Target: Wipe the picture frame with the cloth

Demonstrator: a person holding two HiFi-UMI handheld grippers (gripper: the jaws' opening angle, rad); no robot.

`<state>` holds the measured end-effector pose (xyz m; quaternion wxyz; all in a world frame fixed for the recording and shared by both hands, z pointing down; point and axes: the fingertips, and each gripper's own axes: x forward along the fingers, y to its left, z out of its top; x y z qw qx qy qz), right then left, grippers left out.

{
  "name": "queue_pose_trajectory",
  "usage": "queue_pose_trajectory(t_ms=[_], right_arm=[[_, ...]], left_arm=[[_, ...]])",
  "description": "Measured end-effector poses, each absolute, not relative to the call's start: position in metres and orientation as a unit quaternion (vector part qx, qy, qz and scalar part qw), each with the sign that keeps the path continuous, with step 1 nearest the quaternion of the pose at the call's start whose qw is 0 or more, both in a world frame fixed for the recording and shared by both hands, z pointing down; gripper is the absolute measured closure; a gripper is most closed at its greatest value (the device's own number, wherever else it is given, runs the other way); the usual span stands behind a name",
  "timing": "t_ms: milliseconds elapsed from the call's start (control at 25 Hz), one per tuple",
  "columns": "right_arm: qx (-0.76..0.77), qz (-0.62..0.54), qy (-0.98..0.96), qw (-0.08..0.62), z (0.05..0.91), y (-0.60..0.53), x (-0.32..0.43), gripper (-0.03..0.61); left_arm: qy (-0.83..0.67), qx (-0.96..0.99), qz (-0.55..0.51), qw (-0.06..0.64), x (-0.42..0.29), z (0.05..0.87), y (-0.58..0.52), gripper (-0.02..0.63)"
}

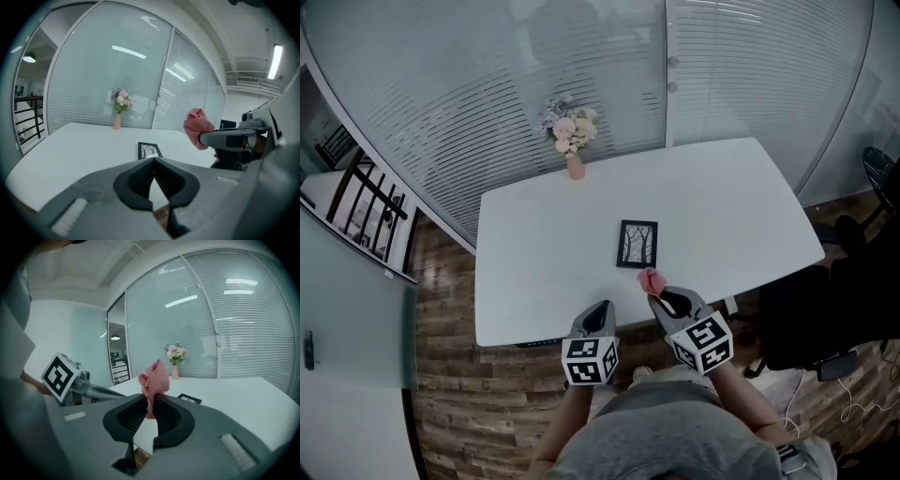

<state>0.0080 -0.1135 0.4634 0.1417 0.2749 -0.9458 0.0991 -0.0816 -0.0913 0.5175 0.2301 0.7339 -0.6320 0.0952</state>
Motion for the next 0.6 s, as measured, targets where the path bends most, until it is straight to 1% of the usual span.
queue_pose_trajectory(t_ms=[600], right_arm=[[0.271, 0.097, -0.945, 0.155, 0.478, -0.165, -0.010, 0.537]], left_arm=[[-0.625, 0.731, 0.106, 0.255, -0.087, 0.542, -0.141, 0.612]])
